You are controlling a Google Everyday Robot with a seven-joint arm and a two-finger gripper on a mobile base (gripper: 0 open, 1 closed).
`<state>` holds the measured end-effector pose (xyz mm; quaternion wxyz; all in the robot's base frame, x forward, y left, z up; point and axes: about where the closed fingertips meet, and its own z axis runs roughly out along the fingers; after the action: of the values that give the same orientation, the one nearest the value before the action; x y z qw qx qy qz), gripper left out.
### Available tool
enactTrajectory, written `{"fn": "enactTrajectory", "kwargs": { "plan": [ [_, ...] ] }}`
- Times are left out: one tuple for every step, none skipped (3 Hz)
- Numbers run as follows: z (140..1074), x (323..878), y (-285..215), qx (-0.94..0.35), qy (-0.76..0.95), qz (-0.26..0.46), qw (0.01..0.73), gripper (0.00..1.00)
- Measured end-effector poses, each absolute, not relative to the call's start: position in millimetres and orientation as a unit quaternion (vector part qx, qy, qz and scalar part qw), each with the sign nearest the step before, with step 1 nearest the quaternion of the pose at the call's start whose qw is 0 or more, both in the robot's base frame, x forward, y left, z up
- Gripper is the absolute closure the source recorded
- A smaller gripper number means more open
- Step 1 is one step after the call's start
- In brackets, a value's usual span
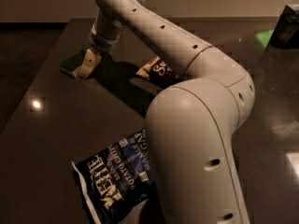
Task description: Move sponge near blue chip bag
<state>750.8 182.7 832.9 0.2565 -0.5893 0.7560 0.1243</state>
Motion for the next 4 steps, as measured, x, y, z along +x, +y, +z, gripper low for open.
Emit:
{"fn": "enactTrajectory", "kwargs": {
  "plan": [
    [835, 749, 185, -0.592, 0.753, 0.126, 0.258, 0.38],
    [838, 746, 187, -0.593, 0.751, 0.130, 0.261, 0.62],
    [838, 746, 187, -0.593, 0.750, 0.131, 0.261, 0.87],
    [853, 737, 177, -0.592, 0.743, 0.149, 0.274, 1.00]
  ]
}}
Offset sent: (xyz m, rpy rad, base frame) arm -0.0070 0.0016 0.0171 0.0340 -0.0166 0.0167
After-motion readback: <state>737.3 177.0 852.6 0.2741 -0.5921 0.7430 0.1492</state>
